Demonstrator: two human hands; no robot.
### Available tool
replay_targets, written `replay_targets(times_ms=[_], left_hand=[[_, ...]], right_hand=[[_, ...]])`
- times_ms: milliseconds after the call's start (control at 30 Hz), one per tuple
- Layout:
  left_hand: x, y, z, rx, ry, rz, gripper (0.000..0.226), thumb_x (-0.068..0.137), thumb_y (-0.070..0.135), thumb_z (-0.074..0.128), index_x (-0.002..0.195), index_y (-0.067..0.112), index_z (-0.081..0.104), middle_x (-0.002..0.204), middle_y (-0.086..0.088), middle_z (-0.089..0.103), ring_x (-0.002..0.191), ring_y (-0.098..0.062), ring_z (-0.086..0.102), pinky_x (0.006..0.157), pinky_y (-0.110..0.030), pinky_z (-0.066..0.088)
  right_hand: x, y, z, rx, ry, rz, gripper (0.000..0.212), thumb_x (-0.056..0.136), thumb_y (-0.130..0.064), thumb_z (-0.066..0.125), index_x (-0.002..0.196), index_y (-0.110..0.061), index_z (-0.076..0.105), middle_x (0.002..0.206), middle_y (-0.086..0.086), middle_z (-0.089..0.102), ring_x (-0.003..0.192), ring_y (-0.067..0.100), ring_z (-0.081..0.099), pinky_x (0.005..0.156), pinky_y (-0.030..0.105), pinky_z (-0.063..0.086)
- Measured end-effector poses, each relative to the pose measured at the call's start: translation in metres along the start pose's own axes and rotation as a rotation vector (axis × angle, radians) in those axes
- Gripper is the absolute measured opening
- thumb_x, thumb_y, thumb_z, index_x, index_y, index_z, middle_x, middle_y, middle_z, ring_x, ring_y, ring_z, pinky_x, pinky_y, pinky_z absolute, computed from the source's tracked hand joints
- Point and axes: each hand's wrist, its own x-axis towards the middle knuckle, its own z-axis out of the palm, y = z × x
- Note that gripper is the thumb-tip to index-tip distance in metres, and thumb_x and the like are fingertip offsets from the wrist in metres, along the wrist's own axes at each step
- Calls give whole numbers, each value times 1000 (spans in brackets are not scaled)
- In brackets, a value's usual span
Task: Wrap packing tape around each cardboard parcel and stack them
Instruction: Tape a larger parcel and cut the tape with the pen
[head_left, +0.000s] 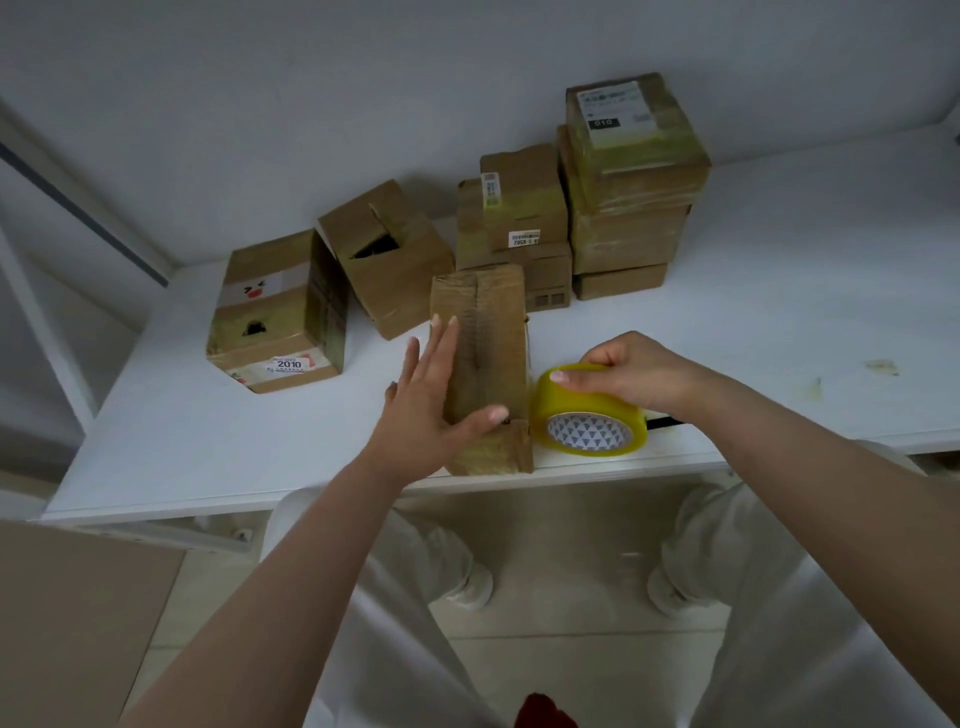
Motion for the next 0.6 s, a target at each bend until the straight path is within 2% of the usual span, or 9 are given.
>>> replay_targets(times_ms=[67, 133, 233, 333, 433, 533, 600], left_hand=[[7, 23, 9, 105, 121, -120, 96, 81, 78, 29, 155, 29, -8, 163, 4, -14, 149, -21, -16, 116, -57, 2], [20, 45, 20, 147, 179, -277, 94, 86, 75, 27, 155, 21, -9, 163, -6, -15, 149, -26, -17, 116, -60, 4], [35, 53, 30, 329, 107, -471, 101, 86, 79, 22, 154, 14, -12, 160, -15, -19, 147, -31, -20, 114, -63, 4], [39, 45, 28, 384, 55, -530, 117, 74, 91, 24, 154, 15, -15, 159, -13, -24, 148, -30, -20, 113, -64, 6], [41, 33, 18, 299, 38, -549, 120, 71, 90, 34, 154, 18, -15, 160, -9, -23, 149, -28, -16, 112, -64, 10], [40, 28, 10, 229, 44, -547, 107, 80, 80, 39, 155, 21, -12, 162, -6, -18, 150, -27, -10, 111, -64, 12], [38, 27, 10, 229, 44, -539, 101, 84, 75, 40, 155, 23, -9, 162, -5, -15, 149, -30, -2, 110, -62, 16]], right_hand=[[-1, 1, 2, -2, 5, -6, 42, 79, -55, 70, 91, -15, 71, 90, 3, 70, 86, 21, 68, 75, 32, 55], [-3, 0, 4, 1, 4, -15, 45, 80, -54, 69, 94, -11, 72, 91, 6, 70, 87, 22, 68, 78, 34, 55], [-4, -1, 7, 20, 4, -8, 46, 84, -53, 65, 101, -11, 71, 97, 5, 67, 93, 23, 65, 78, 33, 53], [-6, -3, 3, 66, -12, 19, 49, 89, -52, 59, 120, -15, 65, 115, 3, 61, 106, 23, 59, 84, 33, 49], [-13, -7, -3, 80, -84, -40, 42, 90, -49, 59, 111, -14, 68, 107, 3, 65, 101, 20, 61, 77, 26, 46], [-20, -9, -9, 137, -87, -78, 47, 85, -49, 61, 99, -5, 70, 95, 7, 69, 93, 21, 65, 81, 27, 47], [-20, -9, -11, 133, -51, -76, 43, 81, -53, 63, 85, -10, 69, 81, 2, 68, 83, 17, 64, 77, 27, 45]])
